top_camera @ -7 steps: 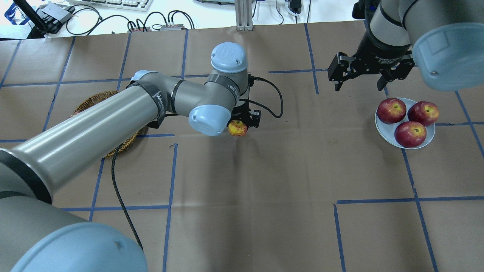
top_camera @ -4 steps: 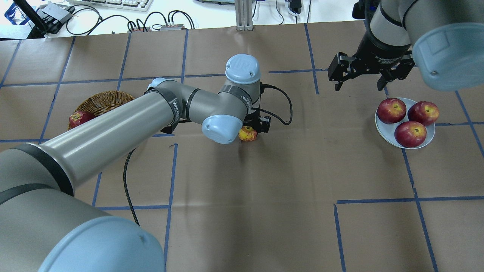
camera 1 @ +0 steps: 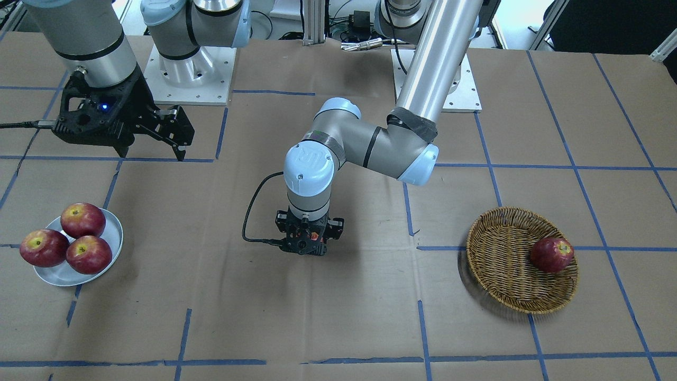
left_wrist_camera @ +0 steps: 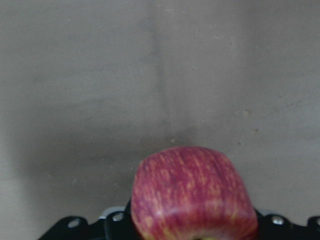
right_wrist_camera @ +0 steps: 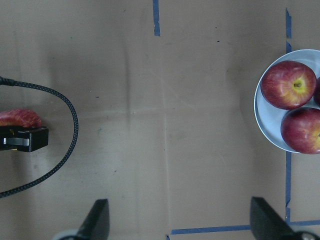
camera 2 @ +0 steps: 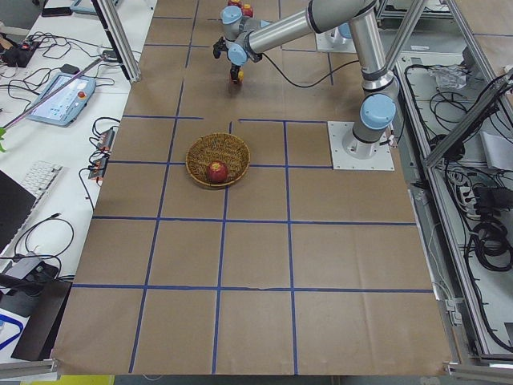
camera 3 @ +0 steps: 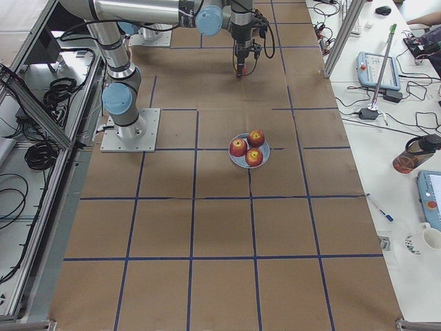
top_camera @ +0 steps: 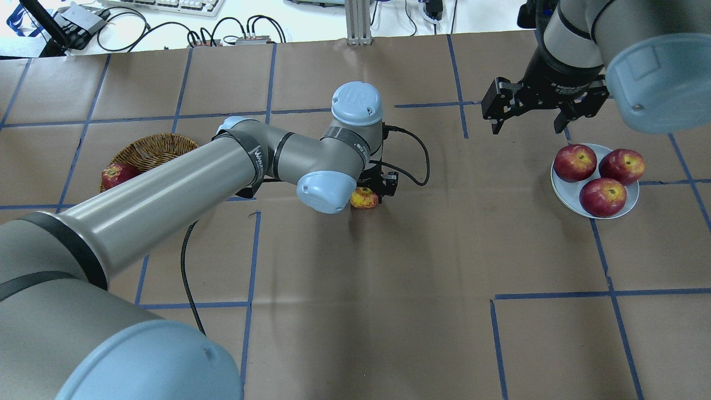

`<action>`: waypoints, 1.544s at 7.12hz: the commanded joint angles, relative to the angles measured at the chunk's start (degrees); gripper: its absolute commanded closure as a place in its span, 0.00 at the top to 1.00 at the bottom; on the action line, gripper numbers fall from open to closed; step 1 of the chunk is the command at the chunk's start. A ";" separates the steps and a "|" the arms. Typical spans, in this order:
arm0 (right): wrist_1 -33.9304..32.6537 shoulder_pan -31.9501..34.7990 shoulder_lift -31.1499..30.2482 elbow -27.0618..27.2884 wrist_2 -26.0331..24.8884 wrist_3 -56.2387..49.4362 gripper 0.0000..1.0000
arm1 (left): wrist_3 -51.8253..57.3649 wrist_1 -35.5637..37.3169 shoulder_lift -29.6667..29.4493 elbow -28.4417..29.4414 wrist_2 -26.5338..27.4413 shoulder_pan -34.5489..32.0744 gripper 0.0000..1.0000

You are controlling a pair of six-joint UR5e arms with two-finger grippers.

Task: Transfer apple from basket to plate
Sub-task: 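Set the apple on the table, open the left gripper and withdraw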

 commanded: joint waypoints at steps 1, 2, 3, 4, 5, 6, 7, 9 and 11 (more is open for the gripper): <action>-0.09 0.00 0.00 0.00 0.00 0.00 1.00 | 1.10 -1.31 3.46 0.61 0.19 0.56 0.99; -0.09 0.00 0.00 0.00 0.00 0.00 1.00 | 1.45 -4.27 7.40 0.53 0.19 2.05 0.99; -0.09 -0.09 0.00 0.00 0.00 0.00 1.00 | 6.42 -10.57 12.31 0.61 0.28 5.37 0.99; 0.44 -0.17 0.00 0.00 0.00 0.00 1.00 | 10.12 -17.33 18.28 0.53 0.46 8.80 0.99; 0.70 -0.26 -0.09 -0.09 0.00 -0.09 1.00 | 13.99 -23.40 25.21 -0.26 0.72 13.09 0.99; 0.79 -0.18 -0.44 0.00 0.26 -0.26 1.00 | 21.86 -25.73 30.68 -1.31 0.98 17.92 0.99; 0.71 0.35 -0.87 -0.09 0.18 -0.27 1.00 | 24.89 -26.62 34.39 -1.58 0.81 21.45 0.99; -0.17 1.84 0.34 -1.32 0.79 1.91 1.00 | 25.54 -34.31 41.34 -1.67 0.20 23.24 0.99; -2.61 9.71 3.32 -1.49 0.62 9.80 1.00 | 24.84 -36.48 40.67 -1.67 -0.07 23.33 0.99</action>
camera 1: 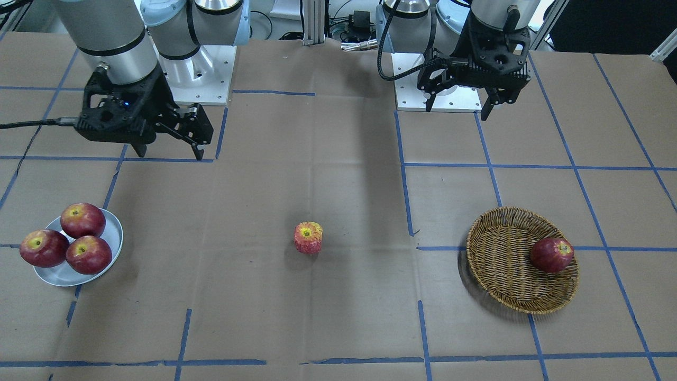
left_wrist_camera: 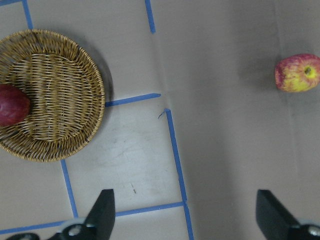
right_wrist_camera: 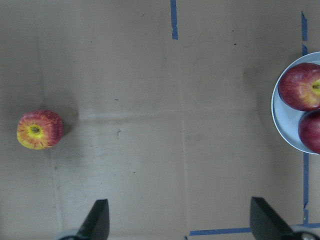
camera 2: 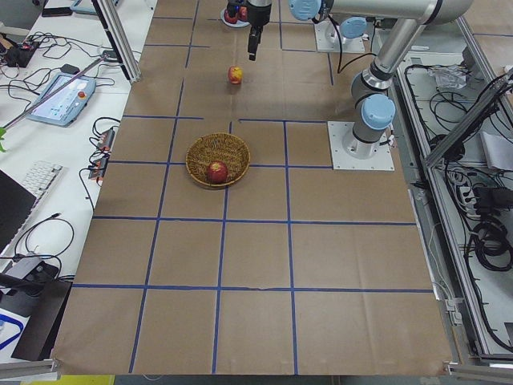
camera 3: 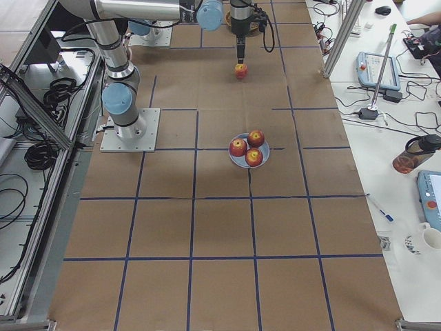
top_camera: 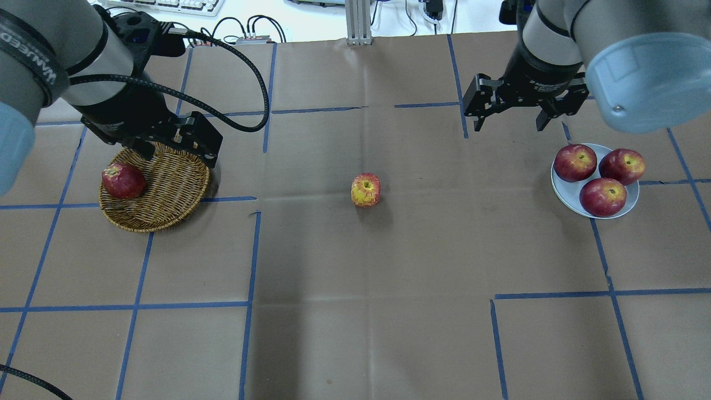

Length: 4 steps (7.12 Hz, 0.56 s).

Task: Transfer apple from basket to plate
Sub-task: 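Reach the right gripper to the apple and grasp it while the left arm rests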

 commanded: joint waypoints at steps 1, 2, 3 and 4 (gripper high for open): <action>-5.54 8.83 4.76 -0.13 -0.06 9.02 1.00 | -0.37 -1.03 -1.14 -0.30 -0.09 -0.23 0.99; -9.06 11.66 7.92 -0.04 -0.24 11.76 1.00 | -0.54 -0.86 -0.80 -0.12 -0.09 -0.41 0.99; -12.48 13.78 11.08 -0.04 -0.15 14.83 1.00 | -0.54 -0.68 -1.15 -0.12 -0.17 -0.41 0.99; -15.56 15.97 14.33 0.04 -0.41 16.86 1.00 | -0.54 -0.68 -1.24 -0.12 -0.17 -0.50 0.99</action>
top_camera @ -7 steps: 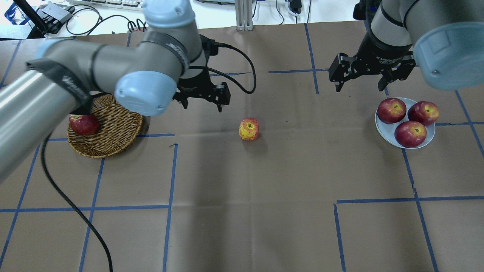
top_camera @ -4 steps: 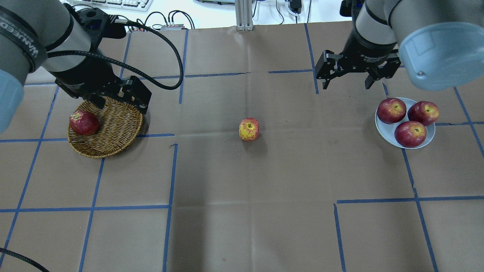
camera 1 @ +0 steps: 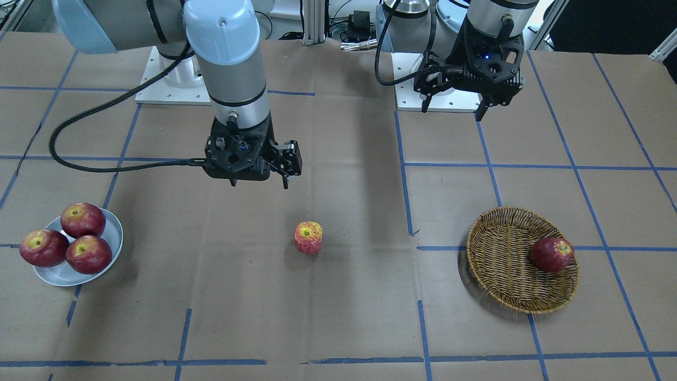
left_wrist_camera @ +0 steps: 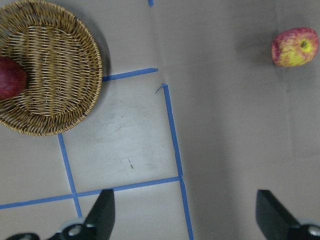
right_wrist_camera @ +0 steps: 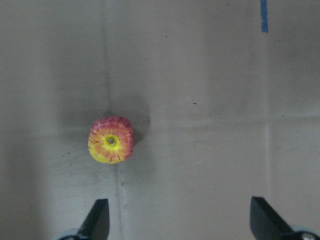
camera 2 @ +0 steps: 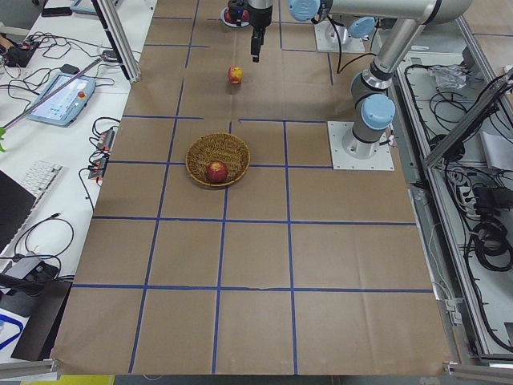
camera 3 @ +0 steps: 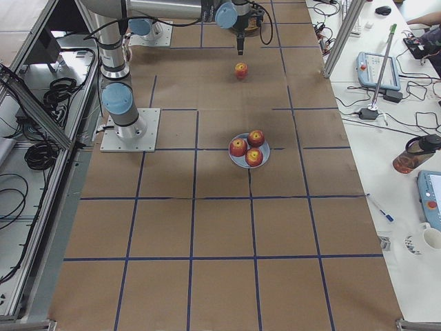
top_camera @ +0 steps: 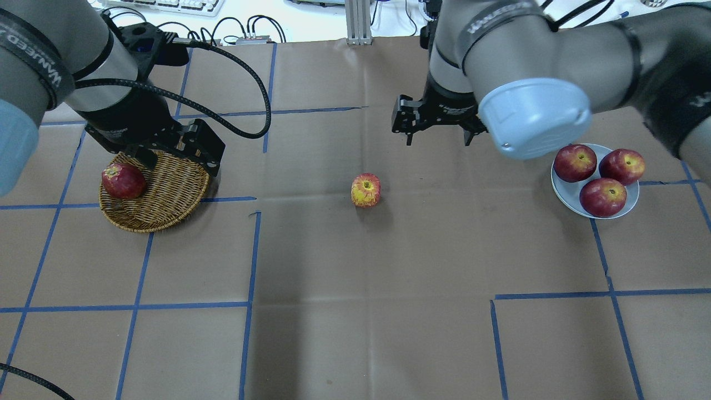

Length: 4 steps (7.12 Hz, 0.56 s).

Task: Transfer apple from basket to plate
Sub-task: 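Reach the right gripper to the apple and grasp it while the left arm rests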

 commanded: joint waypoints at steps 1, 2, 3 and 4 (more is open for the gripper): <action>-8.83 4.22 7.34 0.25 -0.28 3.79 1.00 | 0.06 0.07 -0.35 -0.42 -0.03 -0.10 0.99; -12.10 4.92 10.24 0.68 -0.37 3.80 1.00 | 0.15 0.16 -0.79 -0.60 -0.03 -0.18 0.99; -14.14 5.11 12.45 0.95 -0.37 3.80 1.00 | 0.32 0.08 -0.88 -0.69 -0.03 -0.27 0.99; -15.72 5.11 14.21 2.17 -0.29 3.45 1.00 | 0.50 -0.01 -0.97 -0.77 0.06 -0.36 0.99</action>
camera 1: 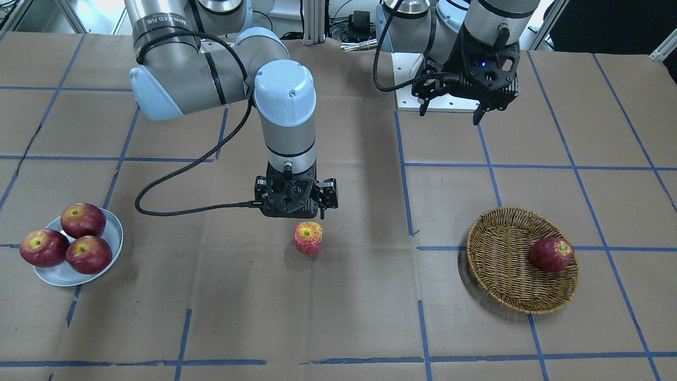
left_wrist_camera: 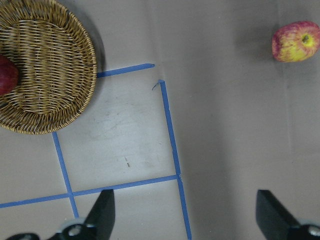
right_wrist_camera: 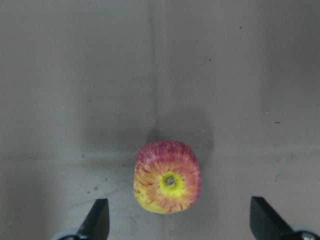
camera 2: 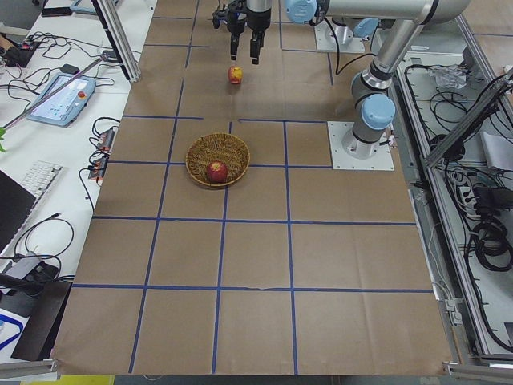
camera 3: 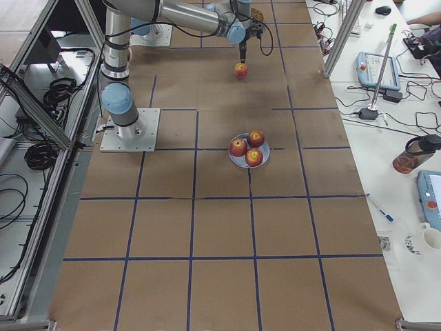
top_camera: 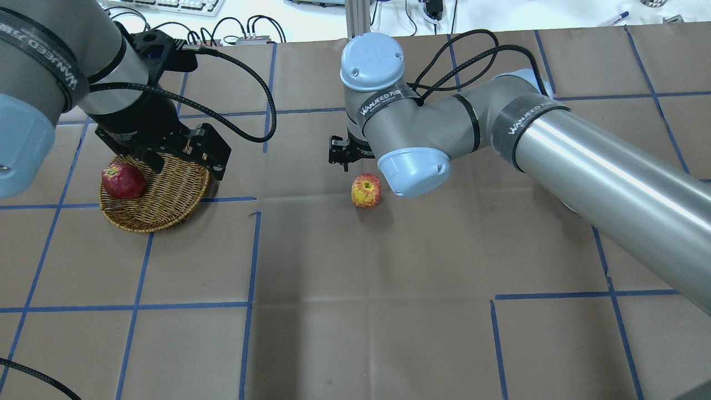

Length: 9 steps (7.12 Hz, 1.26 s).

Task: Transfer apple from basket to plate
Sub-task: 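Reach the right gripper to the apple and grasp it while the left arm rests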

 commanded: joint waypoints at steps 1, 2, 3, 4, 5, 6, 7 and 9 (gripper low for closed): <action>-6.85 0.22 4.60 3.61 0.05 -0.63 1.00 | 0.21 -0.09 -0.15 -0.21 0.07 -0.36 0.99; -11.41 0.14 5.92 5.55 -0.12 -0.81 1.00 | 0.29 -0.09 -0.32 -0.21 0.07 -1.41 0.99; -11.55 0.14 6.72 5.83 -0.04 -0.64 1.00 | 0.38 -0.09 -0.50 -0.21 0.50 -2.20 0.99; -11.64 0.22 7.16 5.75 -0.04 -0.29 0.99 | 0.38 -0.09 -0.59 -0.30 0.51 -2.38 0.99; -11.64 0.14 7.17 5.22 0.05 -0.37 0.78 | 0.29 -0.09 -0.50 -0.39 0.60 -2.39 0.99; -11.64 0.14 7.08 5.04 0.05 -0.37 0.67 | 0.12 0.00 -0.50 -0.39 0.34 -2.39 0.99; -11.72 0.05 6.73 4.43 0.05 -0.46 0.62 | 0.12 0.00 -0.50 -0.39 0.07 -2.39 0.99; -11.12 -1.00 5.25 1.98 -0.04 -0.90 0.62 | -0.06 0.09 -0.50 -0.39 0.07 -2.39 0.99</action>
